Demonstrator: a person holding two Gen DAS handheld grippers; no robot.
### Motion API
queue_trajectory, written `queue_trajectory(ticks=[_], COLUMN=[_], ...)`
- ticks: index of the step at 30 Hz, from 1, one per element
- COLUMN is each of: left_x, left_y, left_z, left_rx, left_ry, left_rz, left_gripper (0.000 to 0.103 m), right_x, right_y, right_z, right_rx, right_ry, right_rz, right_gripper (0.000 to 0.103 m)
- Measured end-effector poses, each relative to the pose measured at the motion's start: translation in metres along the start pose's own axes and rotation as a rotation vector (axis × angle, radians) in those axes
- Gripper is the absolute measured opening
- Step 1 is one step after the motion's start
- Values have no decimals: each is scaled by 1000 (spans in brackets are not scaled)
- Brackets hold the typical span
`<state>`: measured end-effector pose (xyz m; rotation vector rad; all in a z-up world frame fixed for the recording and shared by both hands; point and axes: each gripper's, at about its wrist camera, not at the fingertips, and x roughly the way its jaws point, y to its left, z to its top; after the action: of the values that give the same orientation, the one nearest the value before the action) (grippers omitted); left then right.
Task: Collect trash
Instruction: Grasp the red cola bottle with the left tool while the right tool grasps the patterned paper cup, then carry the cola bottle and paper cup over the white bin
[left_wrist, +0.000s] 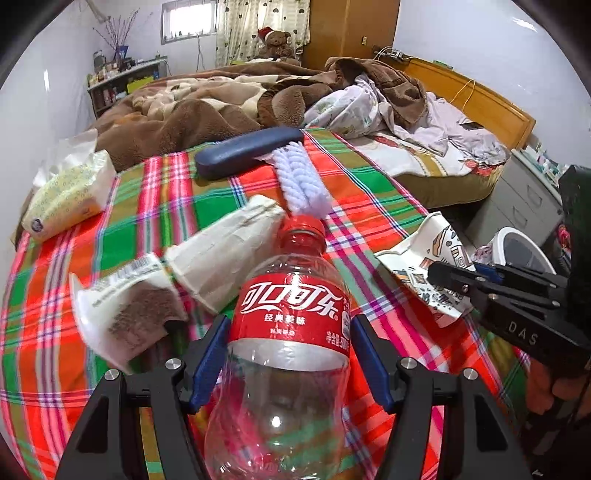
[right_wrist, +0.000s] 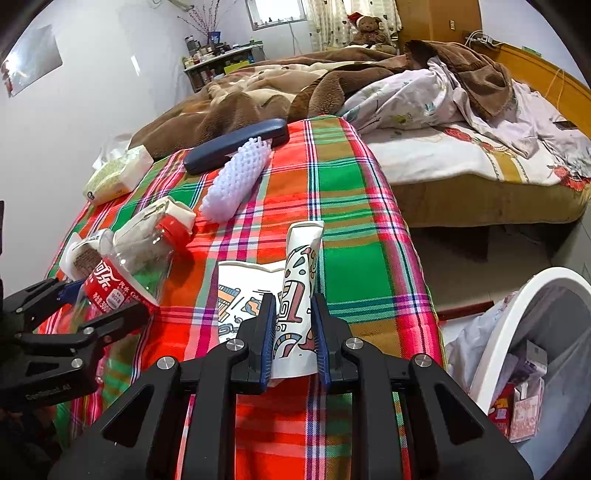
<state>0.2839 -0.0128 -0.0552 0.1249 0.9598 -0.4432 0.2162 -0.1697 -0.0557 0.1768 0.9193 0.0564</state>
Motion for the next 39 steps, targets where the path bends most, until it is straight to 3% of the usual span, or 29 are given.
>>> queue_trajectory(ticks=[11, 39], left_x=[-12, -79], left_y=[-5, -68], left_z=[-6, -33], left_rx=[-23, -23], left_ry=[-33, -155], left_rz=[43, -16], left_gripper=[62, 62], right_x=[-8, -74], right_y=[-3, -29], right_z=[-5, -28], right_rx=[4, 30], right_ry=[-21, -157], right_rz=[4, -9], right_gripper=[20, 20])
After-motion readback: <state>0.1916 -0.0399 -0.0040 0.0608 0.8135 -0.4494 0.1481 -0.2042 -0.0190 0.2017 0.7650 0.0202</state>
